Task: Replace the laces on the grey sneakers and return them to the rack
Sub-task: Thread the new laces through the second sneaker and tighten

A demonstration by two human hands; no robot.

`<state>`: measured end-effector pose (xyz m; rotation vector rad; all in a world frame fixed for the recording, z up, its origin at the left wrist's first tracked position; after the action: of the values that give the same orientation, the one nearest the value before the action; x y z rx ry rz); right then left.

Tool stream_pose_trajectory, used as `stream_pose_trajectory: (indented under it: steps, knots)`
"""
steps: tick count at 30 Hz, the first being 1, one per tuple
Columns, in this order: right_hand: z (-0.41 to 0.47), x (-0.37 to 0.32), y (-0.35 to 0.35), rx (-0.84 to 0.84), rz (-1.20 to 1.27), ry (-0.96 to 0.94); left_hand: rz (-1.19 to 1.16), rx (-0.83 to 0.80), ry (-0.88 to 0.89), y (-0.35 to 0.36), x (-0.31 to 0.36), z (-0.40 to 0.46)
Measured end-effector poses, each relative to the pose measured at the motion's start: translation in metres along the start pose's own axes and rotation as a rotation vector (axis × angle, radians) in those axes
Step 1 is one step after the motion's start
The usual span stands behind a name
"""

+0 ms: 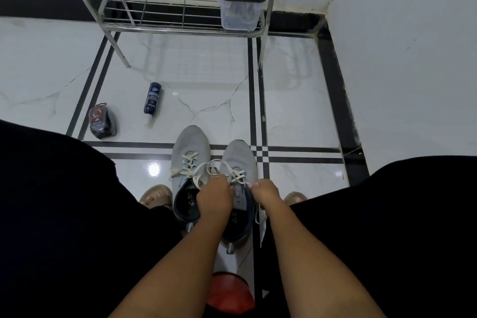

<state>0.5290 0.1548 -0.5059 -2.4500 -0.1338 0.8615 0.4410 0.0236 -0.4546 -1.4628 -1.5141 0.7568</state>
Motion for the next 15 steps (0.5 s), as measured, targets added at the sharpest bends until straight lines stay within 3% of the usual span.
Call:
stream_pose_trajectory:
  steps: [4, 5, 7, 9, 10, 13, 15]
  knots:
    - [-0.020, 0.035, -0.066, 0.568, 0.841, 0.236, -0.008, 0.001, -0.026, 0.001, -0.008, 0.005]
    - [-0.027, 0.041, -0.081, 0.671, 0.903, 0.289, -0.009, 0.002, -0.027, 0.001, -0.009, 0.005]
    - [-0.035, 0.037, -0.091, 0.716, 0.730, 0.320, -0.034, -0.004, -0.027, 0.001, -0.007, 0.004]
    - [-0.030, 0.014, -0.084, 0.660, 0.387, 0.222, -0.078, -0.017, -0.040, 0.001, -0.007, 0.007]
    - [-0.021, -0.001, -0.067, 0.523, 0.264, 0.114, -0.076, -0.028, -0.038, 0.002, -0.007, 0.009]
    - [-0.005, -0.022, -0.011, 0.118, 0.070, -0.127, -0.020, -0.084, -0.020, 0.010, -0.009, 0.019]
    - [-0.002, -0.022, -0.004, 0.079, 0.027, -0.163, -0.022, -0.100, -0.030, 0.011, -0.010, 0.025]
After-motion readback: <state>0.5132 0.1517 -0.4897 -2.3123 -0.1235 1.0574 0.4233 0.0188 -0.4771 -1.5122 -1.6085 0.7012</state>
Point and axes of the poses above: each hand's wrist, its own z-axis towards the middle knuckle, its own y-axis out of the palm, x = y × z, the point moved 8 cm from there along z, towards the middle knuckle, and after that the axes turned 15 degrees about -y, right-handed, at the moved point
